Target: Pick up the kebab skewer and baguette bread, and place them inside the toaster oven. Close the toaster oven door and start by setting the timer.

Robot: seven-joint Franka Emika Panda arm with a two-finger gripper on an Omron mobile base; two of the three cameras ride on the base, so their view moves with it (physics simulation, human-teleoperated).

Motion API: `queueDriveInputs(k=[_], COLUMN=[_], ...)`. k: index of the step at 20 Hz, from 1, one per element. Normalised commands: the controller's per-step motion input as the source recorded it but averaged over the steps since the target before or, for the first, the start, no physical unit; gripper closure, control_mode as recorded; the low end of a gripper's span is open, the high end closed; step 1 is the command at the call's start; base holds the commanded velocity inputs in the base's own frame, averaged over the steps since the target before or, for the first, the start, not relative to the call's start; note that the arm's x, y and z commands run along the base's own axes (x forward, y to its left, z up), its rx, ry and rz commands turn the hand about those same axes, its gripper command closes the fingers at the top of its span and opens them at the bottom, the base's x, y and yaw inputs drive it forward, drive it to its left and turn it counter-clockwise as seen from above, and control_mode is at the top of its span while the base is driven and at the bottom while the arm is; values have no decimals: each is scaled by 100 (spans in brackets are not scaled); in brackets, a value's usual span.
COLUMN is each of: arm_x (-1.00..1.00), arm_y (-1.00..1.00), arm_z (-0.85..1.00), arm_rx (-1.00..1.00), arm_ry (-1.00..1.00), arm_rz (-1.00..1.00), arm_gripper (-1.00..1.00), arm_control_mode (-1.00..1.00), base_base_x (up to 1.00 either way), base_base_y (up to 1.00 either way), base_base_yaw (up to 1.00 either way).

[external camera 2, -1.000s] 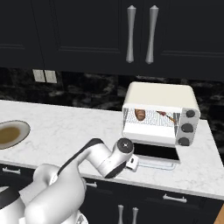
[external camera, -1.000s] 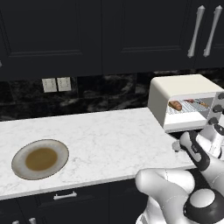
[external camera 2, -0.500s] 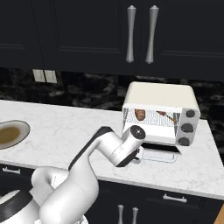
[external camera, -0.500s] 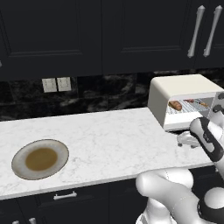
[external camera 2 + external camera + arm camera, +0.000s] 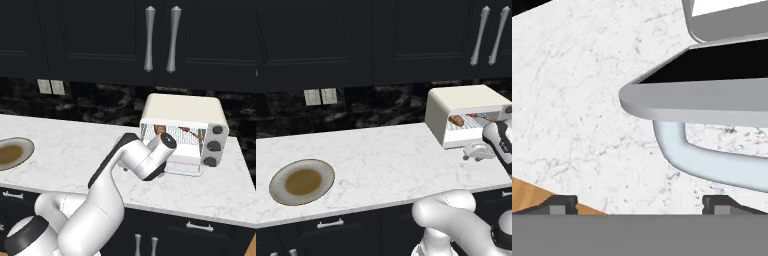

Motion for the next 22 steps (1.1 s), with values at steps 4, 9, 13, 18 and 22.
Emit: queueDriveInputs(k=[4,9,13,18,22], arm_x=[80,80,71,58,46], arm_y=[63,68,44,-7,-25], arm_z=[0,0,0,30,58], arm_rx=[-17,-19,-26,-25,-19], arm_ry=[-44,-43,-29,0,8], arm_rz=[-9,-11,-16,-14,-10], arm_gripper=[-100,-100,-100,-100,-100], arm_control_mode=[-100,-100,-100,-100,-100], base_base_x=[0,0,0,0,0], base_base_y=[0,0,0,0,0], base_base_yaw=[0,0,0,0,0])
